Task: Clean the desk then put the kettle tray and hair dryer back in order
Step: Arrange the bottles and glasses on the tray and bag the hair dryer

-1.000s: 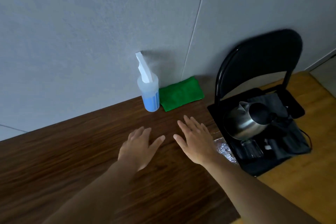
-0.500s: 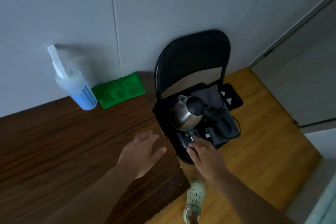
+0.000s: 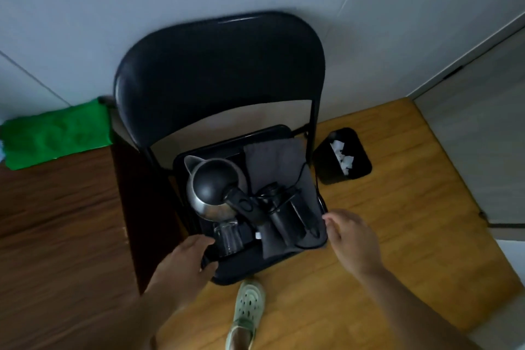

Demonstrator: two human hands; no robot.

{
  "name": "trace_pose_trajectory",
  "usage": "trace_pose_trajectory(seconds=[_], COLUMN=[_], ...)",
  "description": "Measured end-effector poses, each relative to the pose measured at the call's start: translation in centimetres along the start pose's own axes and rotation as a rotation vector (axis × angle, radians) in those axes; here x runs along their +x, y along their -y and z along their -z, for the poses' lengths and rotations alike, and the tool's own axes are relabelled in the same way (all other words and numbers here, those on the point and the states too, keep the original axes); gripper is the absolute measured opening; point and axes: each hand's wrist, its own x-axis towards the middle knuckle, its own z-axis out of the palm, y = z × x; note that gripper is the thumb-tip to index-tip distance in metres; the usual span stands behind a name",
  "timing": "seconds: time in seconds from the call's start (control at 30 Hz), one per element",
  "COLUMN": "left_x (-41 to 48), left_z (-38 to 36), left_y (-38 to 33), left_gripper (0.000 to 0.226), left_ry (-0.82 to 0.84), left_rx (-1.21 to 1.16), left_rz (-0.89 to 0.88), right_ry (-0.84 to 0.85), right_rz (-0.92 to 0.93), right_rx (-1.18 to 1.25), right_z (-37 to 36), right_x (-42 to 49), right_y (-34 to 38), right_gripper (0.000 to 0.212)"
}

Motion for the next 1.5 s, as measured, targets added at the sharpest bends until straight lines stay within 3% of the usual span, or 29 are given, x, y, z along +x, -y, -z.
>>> trace_pose_trajectory(seconds=[0.2,0.3,0.47,0.6,0.83,1.0,1.13,1.3,1.5], left_x=[4.8,7.1,9.3,9.9,10.5,10.4,10.8,11.1,9.6], left_z=[-2.1,-3.2,-4.9,-5.7,-6.3,-7.1,-7.8,-7.2,-7.1], left_y=[1.2,2.0,3.1,4.1,4.5,5.0,5.0,5.6,5.7], left_gripper=[0.051,0.052,0.046,0.043,0.028,0.04,0.054,0.036,0.037], left_ry=[-0.054,-0.079,-0.075,-0.078,-0.171,-0.273,-0.364,-0.287,-0.278], left_rx=[0.036,0.041,0.018,-0.037,-0.113,-0.24,-0.371,-0.33,-0.294], left_rz=[0.215,0.295,0.332,0.349,0.36,0.371,0.466,0.502,0.461], right_ry=[0.118,0.201,0.323,0.361,0.286,0.417,0.411,0.397,0.366], right_rz=[-0.11,-0.077,0.021,-0.006,0.043,0.019,-0.006,-0.017,-0.012], right_rx=[0.049,0.094,0.147,0.192,0.117,0.016,0.023,0.054,0.094], right_z=[-1.8,-3.6,-6.3,-7.2,-8.0,-8.2,-7.8,-8.0,-7.5], right_x=[7.8,10.8,13.6,14.4,14.8,15.9,15.4,14.2,11.9], right_y=[-4.7,-5.5,-5.1,-5.0,-4.9,-4.6,-4.1,-4.0,-4.3], right_gripper=[0.034,0.038,0.034,0.03,0.026,0.018,0.022,0.027,0.022])
